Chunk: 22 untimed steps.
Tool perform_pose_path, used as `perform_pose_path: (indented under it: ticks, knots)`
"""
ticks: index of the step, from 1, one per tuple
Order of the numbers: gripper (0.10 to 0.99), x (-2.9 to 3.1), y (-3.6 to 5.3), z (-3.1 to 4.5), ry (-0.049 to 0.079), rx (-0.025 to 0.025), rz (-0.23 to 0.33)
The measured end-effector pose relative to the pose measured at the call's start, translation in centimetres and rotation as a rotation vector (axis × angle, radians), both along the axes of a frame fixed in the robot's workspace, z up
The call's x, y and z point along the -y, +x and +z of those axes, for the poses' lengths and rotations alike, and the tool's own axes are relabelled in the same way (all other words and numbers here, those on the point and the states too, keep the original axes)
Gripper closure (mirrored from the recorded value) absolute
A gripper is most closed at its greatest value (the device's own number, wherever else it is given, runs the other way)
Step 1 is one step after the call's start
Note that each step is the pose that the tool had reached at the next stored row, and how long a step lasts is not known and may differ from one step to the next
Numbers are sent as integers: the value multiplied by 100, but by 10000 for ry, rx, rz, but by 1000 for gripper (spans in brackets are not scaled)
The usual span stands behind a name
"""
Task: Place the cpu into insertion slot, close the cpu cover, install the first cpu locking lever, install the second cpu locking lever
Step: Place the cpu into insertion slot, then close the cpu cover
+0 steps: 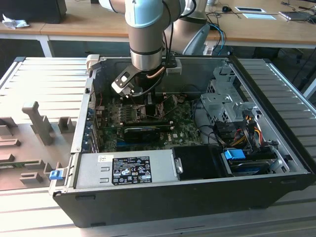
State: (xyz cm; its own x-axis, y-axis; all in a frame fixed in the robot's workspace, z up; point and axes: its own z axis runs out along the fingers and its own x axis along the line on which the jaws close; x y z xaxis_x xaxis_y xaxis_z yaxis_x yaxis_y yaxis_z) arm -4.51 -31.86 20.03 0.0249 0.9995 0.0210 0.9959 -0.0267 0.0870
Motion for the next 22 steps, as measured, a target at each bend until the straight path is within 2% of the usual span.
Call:
perform_pose_path:
  ticks: [2,7,8,9,10,11,13,19,22]
  knots:
    - [482,0,0,10,0,-1,-5]
    - [498,0,0,91,1,-3,-33]
    - [561,0,0,110,1,-6,-38]
    - [686,0,0,129,1,-7,-45]
    - [745,0,0,142,1,-8,-58]
    - [867,0,0,159,1,-8,-73]
    - [980,0,0,185,2,-8,-96]
    - [980,0,0,240,2,-9,-185]
    - [980,2,21,243,1,-10,-235]
